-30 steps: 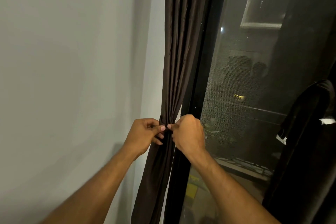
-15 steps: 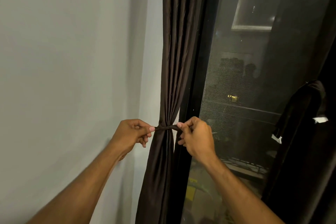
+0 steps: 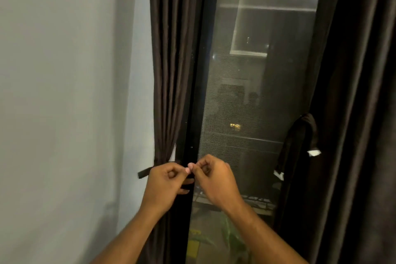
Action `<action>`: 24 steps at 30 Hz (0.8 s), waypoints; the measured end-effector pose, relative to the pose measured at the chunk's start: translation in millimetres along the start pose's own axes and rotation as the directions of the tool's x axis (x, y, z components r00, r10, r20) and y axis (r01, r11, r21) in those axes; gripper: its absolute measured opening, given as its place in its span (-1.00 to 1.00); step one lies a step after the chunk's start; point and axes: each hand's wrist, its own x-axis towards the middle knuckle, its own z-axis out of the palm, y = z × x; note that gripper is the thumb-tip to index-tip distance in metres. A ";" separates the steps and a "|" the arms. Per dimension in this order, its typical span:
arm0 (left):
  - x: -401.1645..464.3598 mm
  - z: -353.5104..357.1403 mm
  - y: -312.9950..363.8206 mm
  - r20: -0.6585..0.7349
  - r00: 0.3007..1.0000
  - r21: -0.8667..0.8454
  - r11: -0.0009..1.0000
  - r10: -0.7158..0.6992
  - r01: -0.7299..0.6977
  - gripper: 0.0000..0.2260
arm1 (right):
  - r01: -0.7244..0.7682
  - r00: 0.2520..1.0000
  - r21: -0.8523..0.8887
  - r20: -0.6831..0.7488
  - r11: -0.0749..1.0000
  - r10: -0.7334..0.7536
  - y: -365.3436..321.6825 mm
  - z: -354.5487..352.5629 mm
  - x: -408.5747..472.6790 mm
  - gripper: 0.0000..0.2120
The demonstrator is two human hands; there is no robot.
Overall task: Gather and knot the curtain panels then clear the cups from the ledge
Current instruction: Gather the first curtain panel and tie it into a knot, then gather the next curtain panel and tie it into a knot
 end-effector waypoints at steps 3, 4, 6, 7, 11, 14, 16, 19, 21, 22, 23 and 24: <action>15.2 44.3 -1.1 0.119 0.991 0.090 0.993 0.063 -0.074 -0.87 | 0.011 0.997 -0.154 -0.069 0.988 -0.022 22.1 -49.6 1.9 -0.74; 20.8 57.8 0.6 0.150 0.983 0.125 0.984 0.109 -0.128 -0.87 | 0.019 0.995 -0.195 -0.095 0.981 -0.038 27.8 -66.1 2.1 -0.75; 33.1 94.4 14.1 0.204 0.953 0.133 0.958 0.223 -0.253 -0.90 | 0.049 0.977 -0.283 -0.186 0.958 -0.105 40.4 -106.5 2.3 -0.80; 39.5 113.5 25.6 0.215 0.933 0.122 0.940 0.289 -0.319 -0.94 | 0.072 0.957 -0.319 -0.244 0.945 -0.156 44.3 -126.6 3.2 -0.80; 69.7 193.9 92.7 0.147 0.828 0.059 0.831 0.541 -0.553 -0.71 | 0.159 0.794 -0.362 -0.506 0.919 -0.337 49.4 -207.3 18.0 -0.73; 96.8 244.7 144.5 0.106 0.781 0.011 0.785 0.615 -0.619 -0.48 | 0.191 0.617 -0.396 -0.663 0.898 -0.424 48.4 -263.7 40.0 -0.63; 113.3 271.9 177.2 0.101 0.773 -0.014 0.778 0.626 -0.628 -0.38 | 0.187 0.523 -0.424 -0.721 0.886 -0.455 49.4 -299.6 56.2 -0.54; 134.8 299.9 214.3 0.086 0.773 0.003 0.775 0.629 -0.632 -0.34 | 0.143 0.483 -0.398 -0.771 0.906 -0.415 53.4 -341.9 79.4 -0.41; 145.6 312.0 229.1 0.065 0.791 0.039 0.791 0.608 -0.611 -0.35 | 0.148 0.524 -0.347 -0.767 0.926 -0.371 54.7 -361.2 90.5 -0.34; 149.4 316.2 233.5 0.061 0.804 0.053 0.803 0.591 -0.594 -0.36 | 0.157 0.554 -0.323 -0.753 0.933 -0.354 53.9 -367.4 94.7 -0.32; 152.4 319.7 236.1 0.057 0.814 0.058 0.812 0.578 -0.581 -0.39 | 0.161 0.589 -0.312 -0.731 0.936 -0.345 52.2 -371.9 99.1 -0.29; 154.5 322.1 234.9 0.051 0.825 0.069 0.822 0.563 -0.565 -0.42 | 0.154 0.623 -0.319 -0.703 0.935 -0.343 50.8 -373.5 102.0 -0.26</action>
